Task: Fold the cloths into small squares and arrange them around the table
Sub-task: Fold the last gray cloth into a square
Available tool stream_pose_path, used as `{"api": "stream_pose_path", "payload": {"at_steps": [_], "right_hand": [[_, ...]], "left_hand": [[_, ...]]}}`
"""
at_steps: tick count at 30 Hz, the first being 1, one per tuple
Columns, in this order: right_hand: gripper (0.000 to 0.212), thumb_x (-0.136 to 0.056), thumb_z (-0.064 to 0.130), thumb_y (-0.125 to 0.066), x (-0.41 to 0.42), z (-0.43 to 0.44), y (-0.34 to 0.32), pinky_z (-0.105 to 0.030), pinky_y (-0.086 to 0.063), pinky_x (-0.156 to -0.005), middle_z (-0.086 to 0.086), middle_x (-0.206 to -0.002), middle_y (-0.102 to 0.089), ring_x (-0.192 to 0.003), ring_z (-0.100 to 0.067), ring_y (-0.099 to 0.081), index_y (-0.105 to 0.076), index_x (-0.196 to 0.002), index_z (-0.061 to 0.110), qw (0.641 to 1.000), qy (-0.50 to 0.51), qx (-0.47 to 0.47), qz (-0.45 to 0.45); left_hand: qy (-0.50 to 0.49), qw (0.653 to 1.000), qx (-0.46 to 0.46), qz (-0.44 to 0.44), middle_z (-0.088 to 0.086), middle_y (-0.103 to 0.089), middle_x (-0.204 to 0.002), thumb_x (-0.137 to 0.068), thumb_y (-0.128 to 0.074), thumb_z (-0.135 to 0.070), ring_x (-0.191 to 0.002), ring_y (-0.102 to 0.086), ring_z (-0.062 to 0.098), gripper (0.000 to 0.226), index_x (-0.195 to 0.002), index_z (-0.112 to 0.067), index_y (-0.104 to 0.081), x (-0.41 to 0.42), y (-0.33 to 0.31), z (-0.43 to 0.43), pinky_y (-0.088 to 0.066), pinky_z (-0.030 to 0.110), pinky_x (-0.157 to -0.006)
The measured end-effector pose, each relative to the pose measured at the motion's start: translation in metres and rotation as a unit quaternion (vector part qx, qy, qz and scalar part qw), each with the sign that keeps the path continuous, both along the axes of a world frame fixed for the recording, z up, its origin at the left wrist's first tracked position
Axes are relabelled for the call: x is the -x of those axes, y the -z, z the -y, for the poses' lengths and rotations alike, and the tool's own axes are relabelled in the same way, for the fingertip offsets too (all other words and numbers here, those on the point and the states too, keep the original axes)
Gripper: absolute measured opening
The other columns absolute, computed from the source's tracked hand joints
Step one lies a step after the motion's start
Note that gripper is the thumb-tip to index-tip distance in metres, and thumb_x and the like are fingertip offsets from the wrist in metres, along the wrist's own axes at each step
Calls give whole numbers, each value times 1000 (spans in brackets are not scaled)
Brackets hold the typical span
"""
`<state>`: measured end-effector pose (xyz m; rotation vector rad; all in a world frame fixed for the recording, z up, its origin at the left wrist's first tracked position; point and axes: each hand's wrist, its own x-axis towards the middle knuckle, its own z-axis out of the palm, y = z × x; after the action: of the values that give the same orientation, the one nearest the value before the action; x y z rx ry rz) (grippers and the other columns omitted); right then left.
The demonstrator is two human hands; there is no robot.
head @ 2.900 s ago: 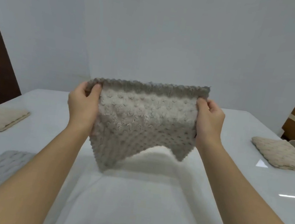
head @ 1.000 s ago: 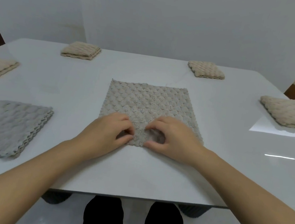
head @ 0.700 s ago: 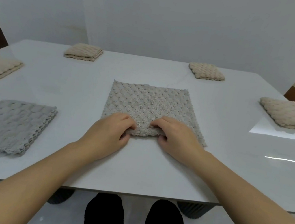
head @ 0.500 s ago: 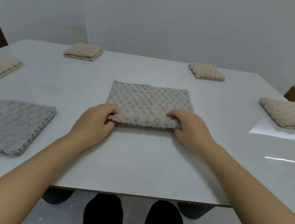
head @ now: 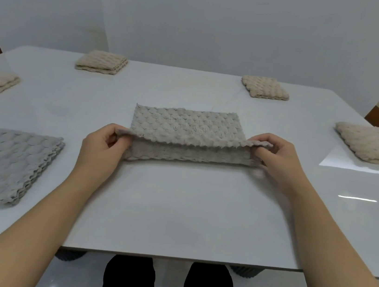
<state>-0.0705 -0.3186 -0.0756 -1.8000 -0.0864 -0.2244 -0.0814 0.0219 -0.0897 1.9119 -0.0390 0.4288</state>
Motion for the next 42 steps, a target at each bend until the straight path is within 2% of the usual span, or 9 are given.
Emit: {"api": "stream_pose_path", "payload": {"at_steps": [3, 6, 11, 16, 23, 26, 30, 36, 42], "right_hand": [[6, -88, 7, -63, 0, 2, 0, -37, -44, -72, -7, -76, -63, -75, -21, -57, -68, -84, 5, 1000, -10, -18, -7], [38, -82, 34, -70, 0, 1, 4, -42, -42, -74, -18, -82, -60, -77, -25, -56, -62, -87, -2, 999, -17, -14, -26], [58, -83, 48, -71, -1, -5, 5, -39, -38, -68, -21, -74, -54, -73, -20, -50, -55, -84, -8, 1000, 10, 16, -1], [37, -93, 26, -58, -16, -10, 0, -30, -28, -55, -7, -63, -42, -56, -15, -37, -46, -72, -2, 989, 67, 129, 12], [32, -93, 15, -50, -54, -30, -4, -32, -31, -55, -5, -59, -47, -61, -21, -43, -42, -62, 11, 935, 89, 343, 8], [18, -91, 18, -52, -63, -31, 5, -35, -46, -68, -7, -76, -63, -77, -25, -56, -62, -80, 8, 924, 117, 362, -14], [9, -91, 23, -57, -65, -30, 15, -35, -50, -73, -2, -88, -65, -84, -23, -59, -63, -90, 17, 917, 139, 374, -14], [2, -91, 25, -55, -74, -24, 16, -34, -27, -80, 1, -109, -66, -106, -24, -53, -54, -91, 24, 902, 77, 425, -8], [22, -86, 20, -57, -76, -20, 12, -33, -20, -80, 9, -107, -64, -105, -18, -52, -42, -72, 30, 908, 35, 417, -11]], "left_hand": [[-2, 1000, 3, -11, -3, -61, -71, -95, -58, -19, -67, -53, 9, 15, -83, -12, -64, 0, 2, -1, -42, 28, -65], [-16, 1000, -7, -21, -7, -57, -61, -95, -58, -25, -61, -50, 10, 18, -80, -19, -64, 1, 4, -3, -41, 29, -61], [-56, 997, -49, -19, -4, -48, -58, -95, -56, -29, -59, -41, 13, 28, -72, -12, -56, 1, 5, -2, -34, 32, -60], [-89, 988, -121, -25, 23, -56, -75, -92, -51, -22, -64, -43, 21, 24, -81, -1, -55, -9, -8, -1, -33, 33, -59], [-119, 962, -223, -108, 3, -64, -70, -88, -48, -15, -64, -59, 21, 15, -90, -15, -63, -42, -15, 8, -46, 29, -58], [-163, 937, -289, -108, 1, -62, -79, -87, -50, -22, -73, -56, 24, 11, -88, -18, -59, -48, -9, 11, -40, 31, -61], [-166, 910, -373, -72, 1, -58, -85, -89, -50, -23, -74, -51, 23, 10, -88, -17, -57, -53, -2, 11, -34, 31, -59], [-86, 922, -372, -68, 4, -60, -106, -85, -53, -17, -103, -50, 27, 18, -101, -12, -60, -69, 5, -2, -38, 42, -89], [-66, 918, -382, -87, 1, -58, -112, -85, -54, -16, -110, -47, 26, 16, -100, -14, -58, -73, 5, -3, -32, 43, -91]]}}
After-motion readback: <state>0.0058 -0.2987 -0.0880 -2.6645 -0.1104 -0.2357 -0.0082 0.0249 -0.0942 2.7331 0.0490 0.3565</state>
